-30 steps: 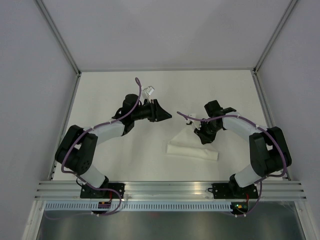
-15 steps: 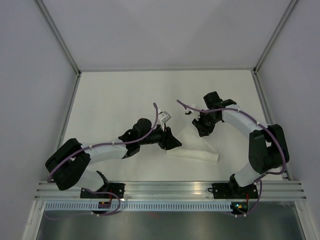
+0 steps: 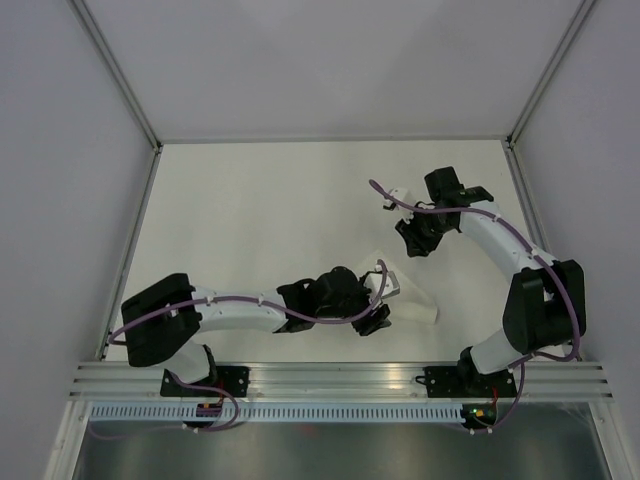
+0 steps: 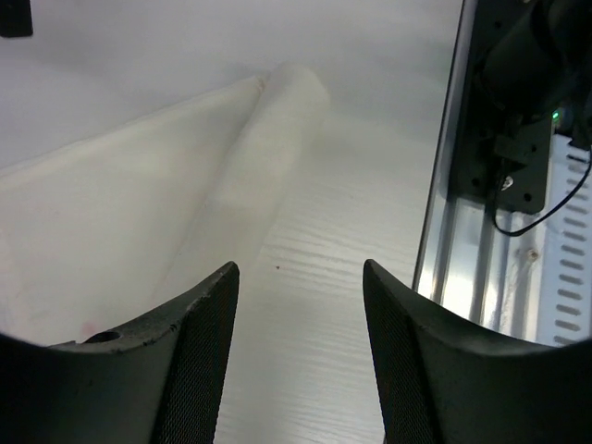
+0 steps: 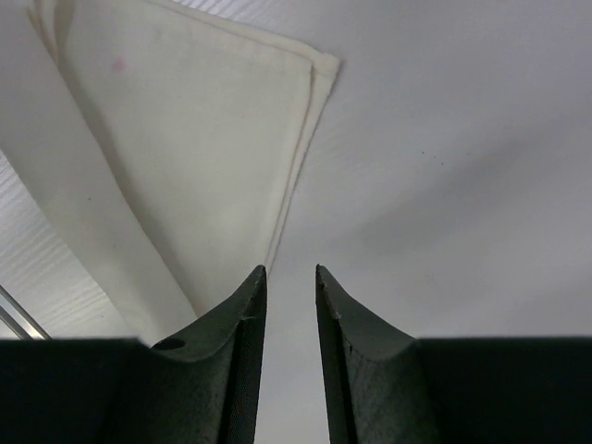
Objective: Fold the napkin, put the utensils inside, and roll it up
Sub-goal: Roll the napkin at the center of the board.
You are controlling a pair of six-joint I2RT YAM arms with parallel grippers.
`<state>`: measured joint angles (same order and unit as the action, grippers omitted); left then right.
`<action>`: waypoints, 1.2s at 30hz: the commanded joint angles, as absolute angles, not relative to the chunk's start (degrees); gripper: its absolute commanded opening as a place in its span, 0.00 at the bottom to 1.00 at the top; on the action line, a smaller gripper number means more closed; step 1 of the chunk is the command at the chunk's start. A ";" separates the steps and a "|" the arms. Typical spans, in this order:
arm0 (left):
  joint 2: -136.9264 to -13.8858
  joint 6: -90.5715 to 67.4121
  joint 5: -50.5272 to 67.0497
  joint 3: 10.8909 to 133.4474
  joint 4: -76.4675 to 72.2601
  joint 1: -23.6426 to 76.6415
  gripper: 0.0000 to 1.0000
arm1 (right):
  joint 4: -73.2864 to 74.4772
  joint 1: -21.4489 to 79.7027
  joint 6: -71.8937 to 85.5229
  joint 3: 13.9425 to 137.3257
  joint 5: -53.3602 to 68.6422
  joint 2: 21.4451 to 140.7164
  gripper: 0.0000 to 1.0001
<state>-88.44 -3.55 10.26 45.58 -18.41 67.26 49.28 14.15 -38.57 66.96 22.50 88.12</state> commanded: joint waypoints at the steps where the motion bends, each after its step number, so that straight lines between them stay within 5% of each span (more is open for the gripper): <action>1: -89.99 6.67 2.64 45.70 -17.05 67.94 0.62 | 51.32 11.70 -37.97 70.31 23.38 88.77 0.34; 14: -102.04 13.09 0.53 55.98 -13.27 67.85 0.61 | 54.32 8.97 -38.67 73.04 24.87 88.77 0.33; 36: -104.85 7.65 9.05 56.78 -13.27 61.61 0.56 | 59.66 8.26 -42.88 70.93 28.11 80.08 0.34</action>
